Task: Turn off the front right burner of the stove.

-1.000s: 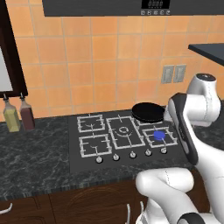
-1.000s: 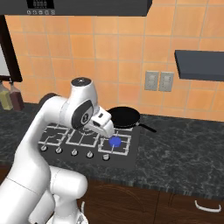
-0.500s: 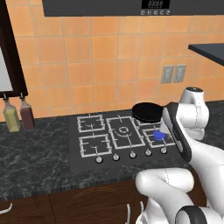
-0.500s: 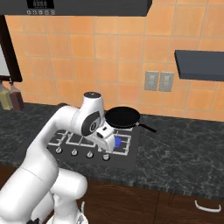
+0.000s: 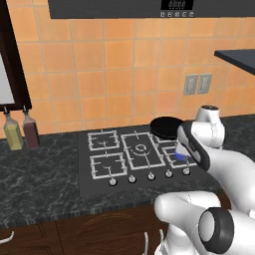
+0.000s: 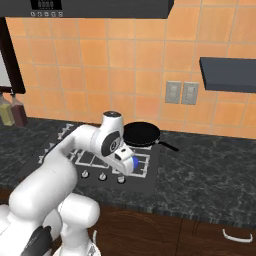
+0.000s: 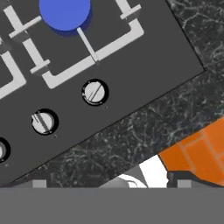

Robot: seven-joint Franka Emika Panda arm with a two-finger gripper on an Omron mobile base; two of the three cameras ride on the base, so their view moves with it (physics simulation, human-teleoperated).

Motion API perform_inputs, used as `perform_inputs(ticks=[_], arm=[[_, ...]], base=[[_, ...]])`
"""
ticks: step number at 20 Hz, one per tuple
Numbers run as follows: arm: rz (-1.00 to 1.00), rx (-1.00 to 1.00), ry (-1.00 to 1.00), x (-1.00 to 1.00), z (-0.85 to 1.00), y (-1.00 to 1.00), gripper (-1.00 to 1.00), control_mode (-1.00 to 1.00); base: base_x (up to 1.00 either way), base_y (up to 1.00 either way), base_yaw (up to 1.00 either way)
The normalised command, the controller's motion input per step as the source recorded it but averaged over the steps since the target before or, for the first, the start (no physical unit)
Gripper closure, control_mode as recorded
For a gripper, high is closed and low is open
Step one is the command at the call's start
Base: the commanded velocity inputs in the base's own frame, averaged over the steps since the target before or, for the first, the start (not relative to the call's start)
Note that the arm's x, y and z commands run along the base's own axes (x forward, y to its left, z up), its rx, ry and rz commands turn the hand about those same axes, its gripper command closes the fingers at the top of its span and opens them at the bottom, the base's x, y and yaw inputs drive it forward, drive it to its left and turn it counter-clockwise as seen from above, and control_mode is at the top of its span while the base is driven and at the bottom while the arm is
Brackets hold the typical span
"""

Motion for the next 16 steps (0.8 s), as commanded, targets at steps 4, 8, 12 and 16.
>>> perform_inputs(ticks=[4, 8, 12, 16], arm=[[-0.11, 0.00, -0.05, 0.28, -0.34, 0.00, -1.00, -1.00], [-0.05, 0.00, -0.06, 0.31, -0.33, 0.00, -1.00, -1.00], [-0.01, 0.00, 0.00, 0.05, -0.36, -0.01, -1.00, -1.00], [-0.02, 0.00, 0.00, 0.11, -0.37, -0.01, -1.00, -1.00]], base=[[0.00, 0.00, 0.00], [0.00, 0.00, 0.00], [0.00, 0.00, 0.00], [0.00, 0.00, 0.00]])
